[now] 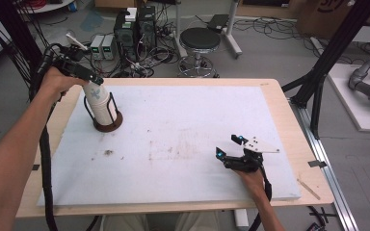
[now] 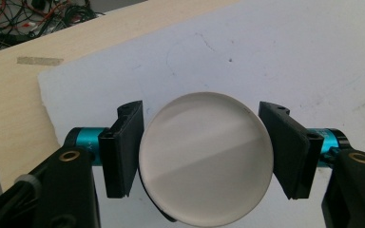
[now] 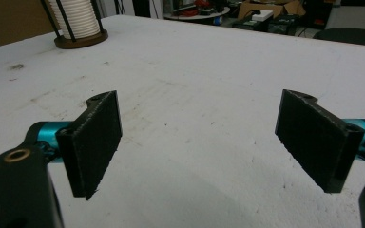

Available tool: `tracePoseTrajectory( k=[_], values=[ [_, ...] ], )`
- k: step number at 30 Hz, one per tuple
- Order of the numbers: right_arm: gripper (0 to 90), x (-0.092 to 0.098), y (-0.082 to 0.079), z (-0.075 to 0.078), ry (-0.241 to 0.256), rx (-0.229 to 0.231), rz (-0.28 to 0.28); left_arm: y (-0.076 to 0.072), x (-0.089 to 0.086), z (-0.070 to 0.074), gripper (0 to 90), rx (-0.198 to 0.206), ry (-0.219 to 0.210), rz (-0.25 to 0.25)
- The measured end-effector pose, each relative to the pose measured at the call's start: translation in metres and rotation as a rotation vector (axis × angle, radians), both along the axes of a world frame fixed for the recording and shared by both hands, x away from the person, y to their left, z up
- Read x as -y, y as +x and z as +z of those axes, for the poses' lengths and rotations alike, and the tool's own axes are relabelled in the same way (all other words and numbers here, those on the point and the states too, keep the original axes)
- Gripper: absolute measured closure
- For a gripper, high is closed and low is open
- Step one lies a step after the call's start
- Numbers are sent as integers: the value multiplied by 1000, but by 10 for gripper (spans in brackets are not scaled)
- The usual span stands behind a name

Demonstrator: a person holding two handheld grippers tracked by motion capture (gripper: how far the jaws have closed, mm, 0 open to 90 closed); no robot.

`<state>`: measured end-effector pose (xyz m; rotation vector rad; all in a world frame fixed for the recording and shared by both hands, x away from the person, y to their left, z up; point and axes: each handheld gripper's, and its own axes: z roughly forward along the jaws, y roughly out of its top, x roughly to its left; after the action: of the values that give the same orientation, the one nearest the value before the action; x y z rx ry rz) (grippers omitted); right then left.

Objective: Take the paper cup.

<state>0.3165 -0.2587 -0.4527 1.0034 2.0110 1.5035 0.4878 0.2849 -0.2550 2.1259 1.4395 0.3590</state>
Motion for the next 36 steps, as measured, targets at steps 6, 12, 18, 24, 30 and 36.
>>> tracePoseTrajectory(
  k=[6, 12, 18, 24, 30, 36],
  values=[
    [160, 0, 0, 0, -1, 1, -1, -2, 1, 2, 358, 10, -5, 3],
    [160, 0, 0, 0, -3, 1, 0, -2, 2, 9, 356, 16, 2, -6],
    [160, 0, 0, 0, -2, 0, -2, -1, 8, 13, 352, 12, 16, -15],
    [160, 0, 0, 0, -3, 0, -1, -2, 8, 14, 359, 22, 21, -10],
    [160, 0, 0, 0, -2, 0, 0, -3, 4, 16, 357, 26, 7, -6],
    [160, 0, 0, 0, -4, 3, 2, -4, 5, 16, 356, 28, 9, -8]
  ],
)
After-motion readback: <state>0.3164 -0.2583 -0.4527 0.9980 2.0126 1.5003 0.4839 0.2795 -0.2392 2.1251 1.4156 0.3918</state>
